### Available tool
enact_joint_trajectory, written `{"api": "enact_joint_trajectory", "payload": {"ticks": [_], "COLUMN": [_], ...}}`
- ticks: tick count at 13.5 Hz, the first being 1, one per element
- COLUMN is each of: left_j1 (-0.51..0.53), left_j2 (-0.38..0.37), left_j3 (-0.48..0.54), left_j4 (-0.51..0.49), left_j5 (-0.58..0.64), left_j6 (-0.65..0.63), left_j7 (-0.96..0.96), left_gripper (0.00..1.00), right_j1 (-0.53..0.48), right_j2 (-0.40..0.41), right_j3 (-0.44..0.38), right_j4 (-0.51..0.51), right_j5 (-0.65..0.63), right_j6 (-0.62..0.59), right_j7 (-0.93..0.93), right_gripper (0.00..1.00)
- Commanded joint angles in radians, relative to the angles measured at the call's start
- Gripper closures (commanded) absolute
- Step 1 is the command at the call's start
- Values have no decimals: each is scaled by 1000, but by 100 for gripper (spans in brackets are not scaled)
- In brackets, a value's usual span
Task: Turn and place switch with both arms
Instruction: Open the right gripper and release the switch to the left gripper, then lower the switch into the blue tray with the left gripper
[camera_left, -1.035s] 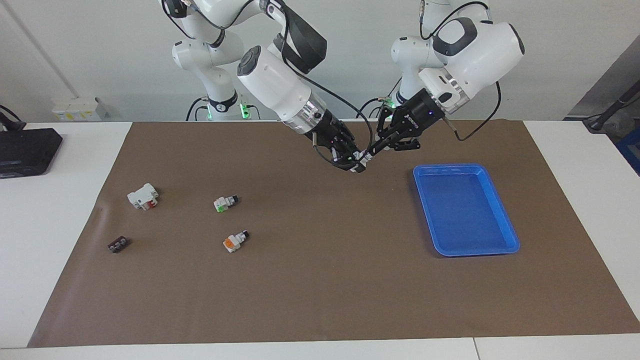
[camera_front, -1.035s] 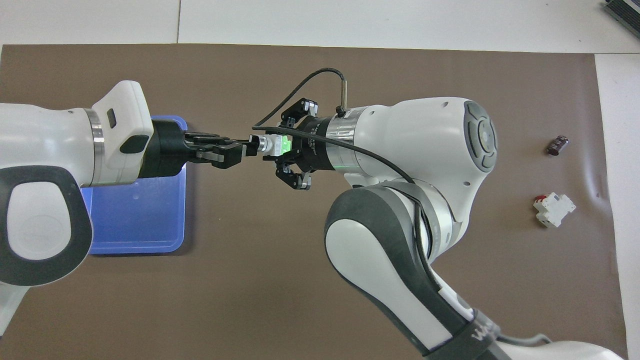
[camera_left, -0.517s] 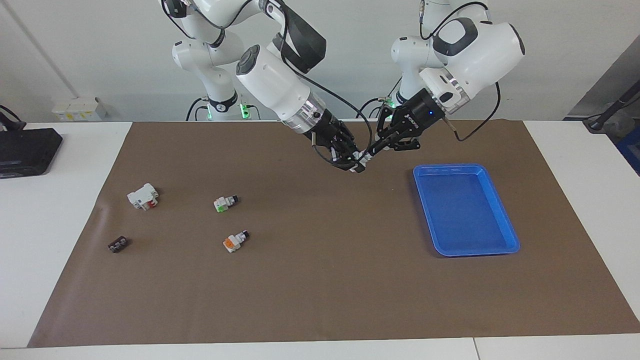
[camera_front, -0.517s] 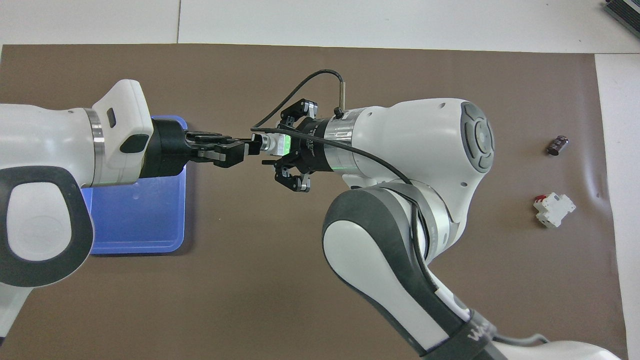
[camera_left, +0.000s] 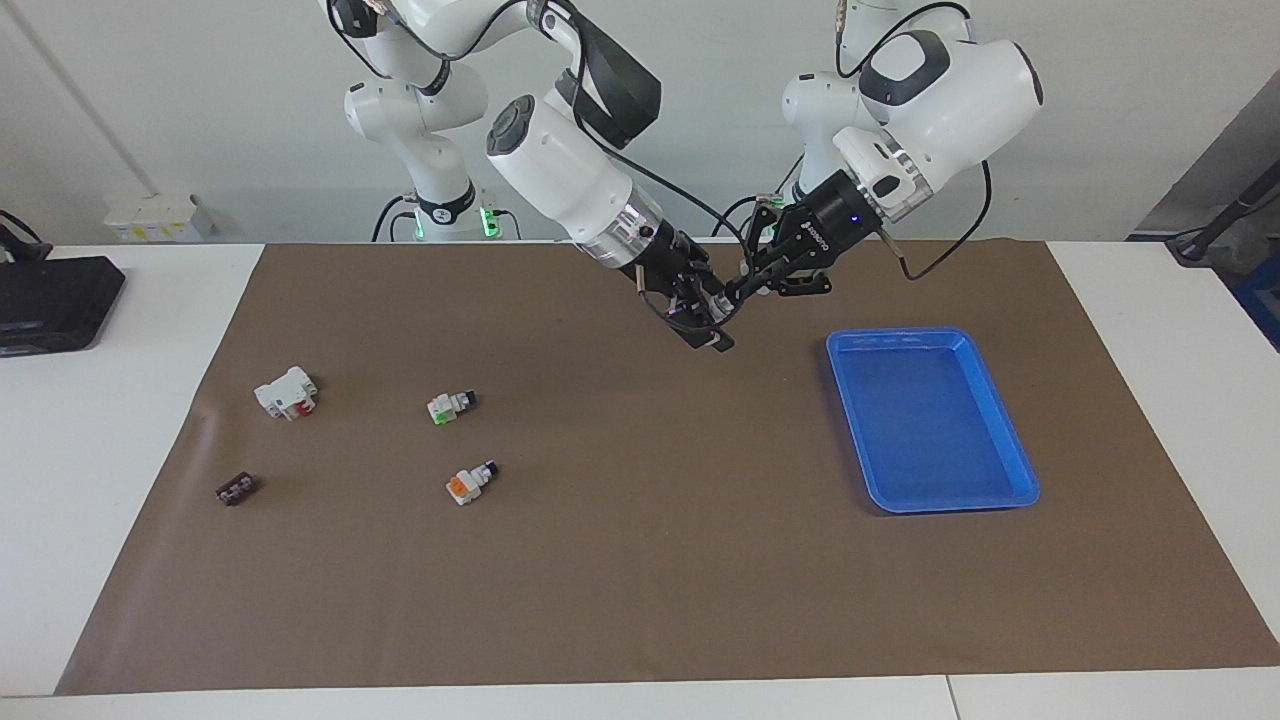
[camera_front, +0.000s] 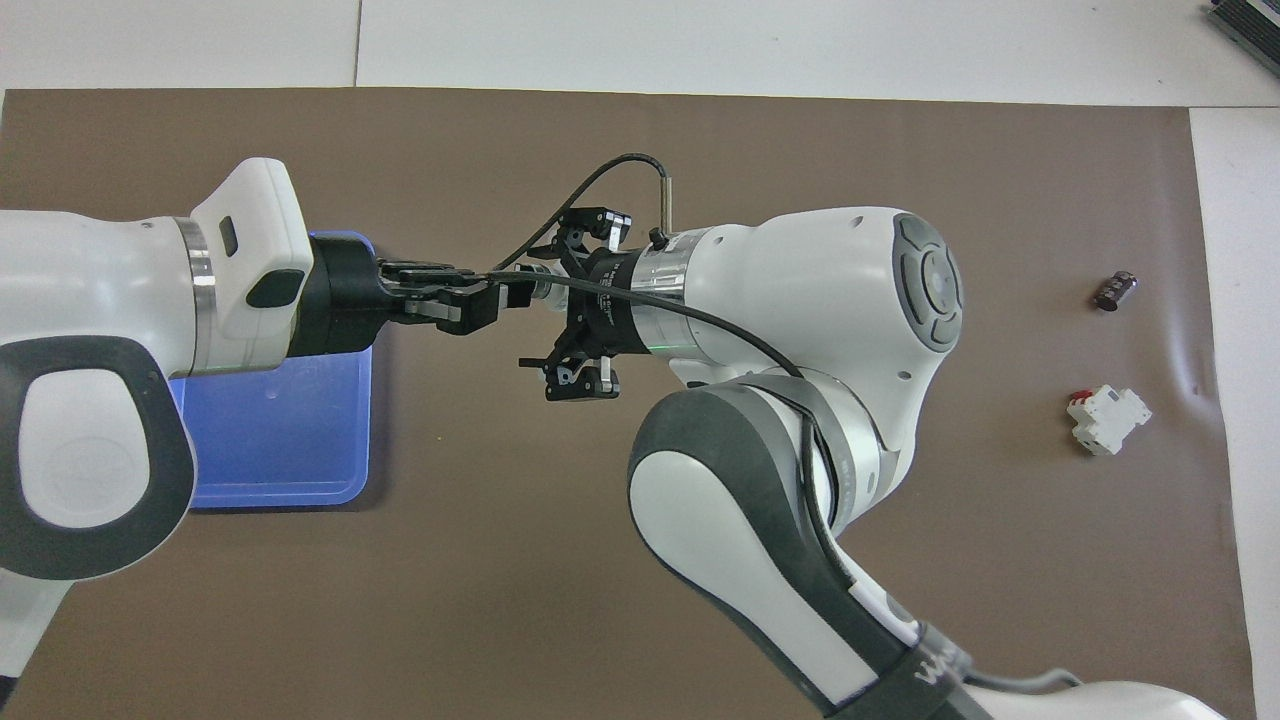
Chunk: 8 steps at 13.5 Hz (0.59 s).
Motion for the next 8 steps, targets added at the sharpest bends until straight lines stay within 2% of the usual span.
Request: {"api": "enact_joint_trajectory", "payload": {"ticks": [1,8], "left_j1": [2,129], "left_j2": [-25,-64], "left_j3": [15,15], "left_j4": [-34,-107], "left_j5": [-7,206], "left_j6": [7,-89], "left_j7": [3,3], "left_gripper": [100,100], "right_j1": [-5,-5], "right_j2": [-6,-11], "right_j3": [5,4], "right_j4": [-8,-8], "right_j5": [-20,-23], "right_j6": [0,-1], "right_j7": [6,6], "right_gripper": [0,0]}}
